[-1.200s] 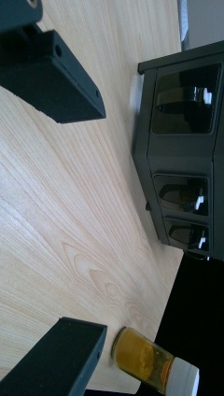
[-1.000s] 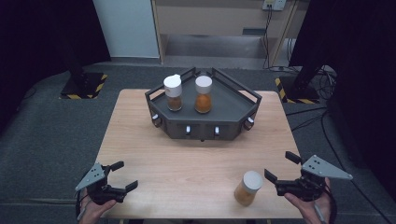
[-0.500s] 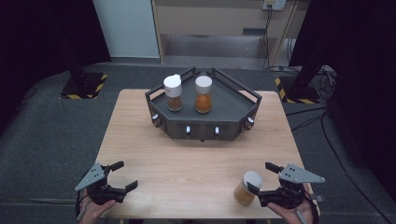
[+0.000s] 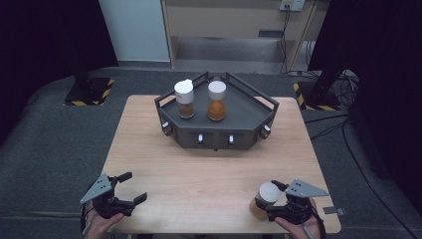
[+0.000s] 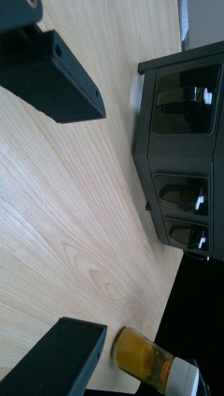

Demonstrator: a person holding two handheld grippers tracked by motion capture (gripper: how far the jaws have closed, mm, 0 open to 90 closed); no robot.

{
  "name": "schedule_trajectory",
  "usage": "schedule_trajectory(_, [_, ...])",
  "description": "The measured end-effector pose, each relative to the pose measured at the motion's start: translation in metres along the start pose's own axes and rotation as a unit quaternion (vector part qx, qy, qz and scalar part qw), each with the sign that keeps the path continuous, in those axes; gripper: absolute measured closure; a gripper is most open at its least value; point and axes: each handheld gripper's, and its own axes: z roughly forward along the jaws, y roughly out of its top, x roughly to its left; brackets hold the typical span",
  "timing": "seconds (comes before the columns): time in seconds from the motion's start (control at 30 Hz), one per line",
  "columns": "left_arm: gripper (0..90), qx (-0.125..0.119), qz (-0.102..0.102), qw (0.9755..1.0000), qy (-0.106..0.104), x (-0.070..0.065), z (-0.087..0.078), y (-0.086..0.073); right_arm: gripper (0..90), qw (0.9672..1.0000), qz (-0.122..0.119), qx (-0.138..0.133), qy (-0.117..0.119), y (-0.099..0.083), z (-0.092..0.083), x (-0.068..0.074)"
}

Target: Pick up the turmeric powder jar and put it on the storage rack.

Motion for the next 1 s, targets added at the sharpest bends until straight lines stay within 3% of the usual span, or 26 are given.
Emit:
schedule_trajectory(0.13, [0.0,0.0,0.001,1.0,0.0,0.0,0.0,0.0,25.4,1.0,-0.005,-0.002,-0.001,-0.005,0.002,0.001])
schedule_trajectory(0.2, [0.0,0.0,0.0,1.0,0.0,0.0,0.0,0.0,31.7,0.9998,-0.014,-0.005,-0.013,-0.008,0.002,0.004])
schedule_trajectory(0.37, [0.0,0.0,0.001,1.0,0.0,0.0,0.0,0.0,32.7,0.9992,-0.03,-0.005,-0.024,-0.008,0.002,0.01])
schedule_trajectory(0.63, [0.0,0.0,0.001,1.0,0.0,0.0,0.0,0.0,32.8,0.9994,-0.027,0.0,-0.02,0.0,0.001,0.006])
schedule_trajectory(1.0, [0.0,0.001,0.0,1.0,0.0,0.0,0.0,0.0,32.8,0.999,-0.044,0.006,-0.009,0.031,0.004,0.002])
